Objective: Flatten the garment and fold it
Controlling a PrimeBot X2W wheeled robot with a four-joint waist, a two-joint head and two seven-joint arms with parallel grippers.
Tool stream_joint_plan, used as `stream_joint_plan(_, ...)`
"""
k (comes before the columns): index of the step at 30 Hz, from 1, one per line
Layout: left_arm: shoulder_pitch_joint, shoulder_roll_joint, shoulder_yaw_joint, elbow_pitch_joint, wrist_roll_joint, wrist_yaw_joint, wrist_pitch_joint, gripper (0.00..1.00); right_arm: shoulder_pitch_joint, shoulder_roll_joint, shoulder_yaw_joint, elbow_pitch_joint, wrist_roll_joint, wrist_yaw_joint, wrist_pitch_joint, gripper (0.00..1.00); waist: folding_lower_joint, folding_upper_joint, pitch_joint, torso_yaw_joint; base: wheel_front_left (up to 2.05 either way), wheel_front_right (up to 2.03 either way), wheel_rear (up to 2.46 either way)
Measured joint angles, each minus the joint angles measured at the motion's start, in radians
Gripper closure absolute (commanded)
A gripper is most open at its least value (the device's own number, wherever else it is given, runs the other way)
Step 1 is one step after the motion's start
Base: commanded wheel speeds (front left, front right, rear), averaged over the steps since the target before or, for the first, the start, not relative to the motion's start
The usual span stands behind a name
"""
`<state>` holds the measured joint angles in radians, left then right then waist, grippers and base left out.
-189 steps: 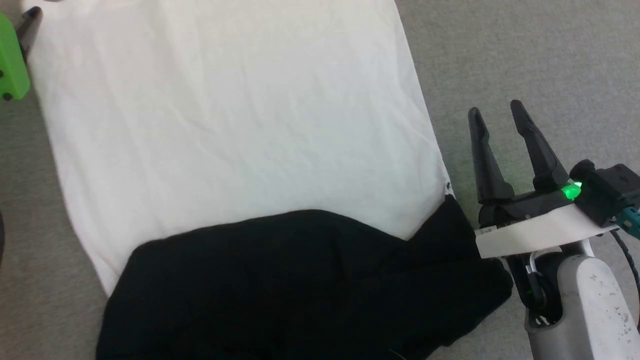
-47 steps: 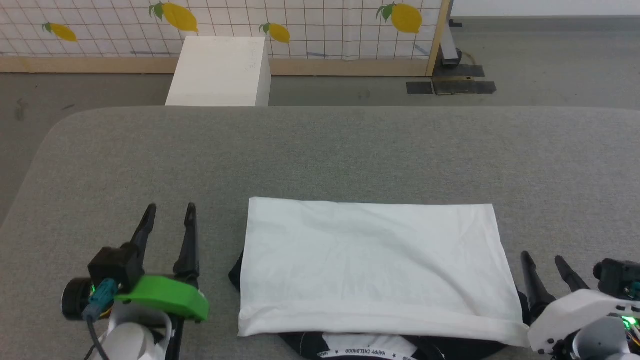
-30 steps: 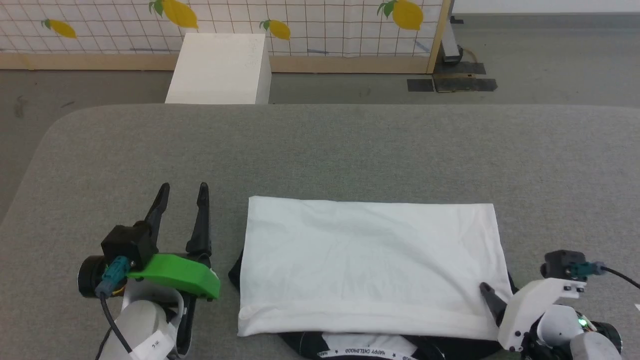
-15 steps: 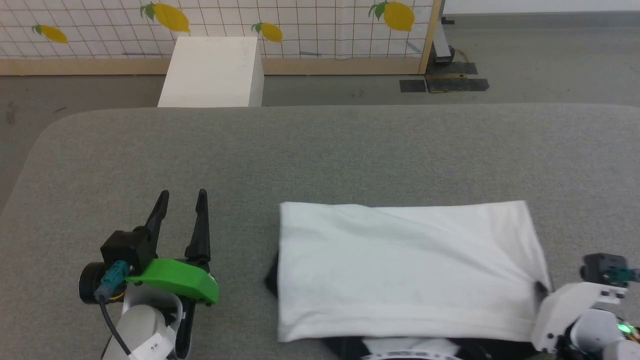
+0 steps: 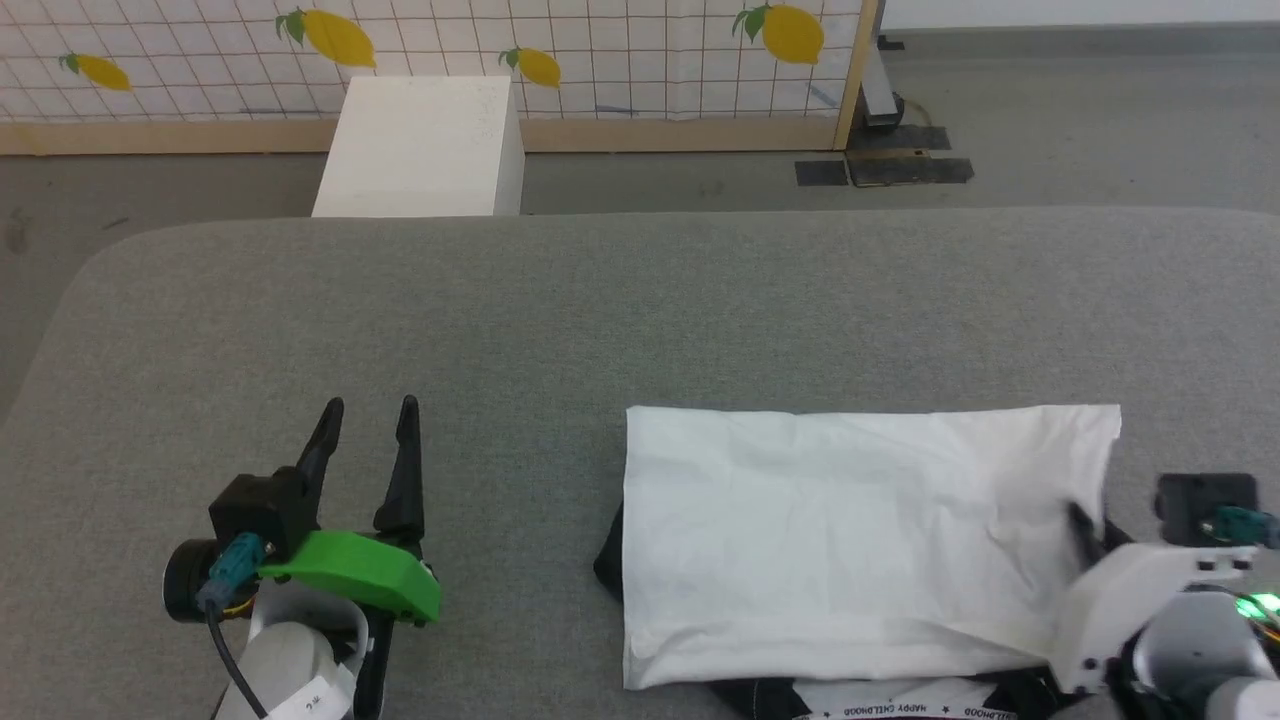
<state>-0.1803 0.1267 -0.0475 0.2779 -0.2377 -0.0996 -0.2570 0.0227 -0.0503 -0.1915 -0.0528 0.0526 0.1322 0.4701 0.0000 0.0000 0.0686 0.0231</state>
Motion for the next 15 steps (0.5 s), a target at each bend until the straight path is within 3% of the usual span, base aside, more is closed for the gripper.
stream_joint_plan(3,0.0,-0.002,0.001,-0.001,0.007,-0.003,0.0,0.0,0.016,0.0,0.134,-0.139,0.016,0.0,0.042,1.0,0.0,0.0,-0.002,0.006,0.0,0.0,0.0)
stream_joint_plan(7,0.0,-0.006,-0.001,0.0,0.008,-0.007,0.0,0.0,0.003,0.0,0.305,-0.209,0.007,0.0,0.082,1.0,0.0,0.0,0.0,0.016,0.0,0.0,0.0)
stream_joint_plan(10,0.0,-0.008,-0.003,0.0,0.009,-0.011,0.0,0.0,-0.047,0.001,0.43,-0.178,-0.008,0.0,0.106,1.0,0.0,0.0,0.005,0.026,0.0,0.0,0.0)
stream_joint_plan(15,-0.007,-0.019,-0.014,0.005,0.009,-0.015,0.0,0.0,-0.15,0.001,0.581,-0.019,0.001,0.0,0.116,1.0,0.0,0.0,0.018,0.053,0.0,0.0,0.0)
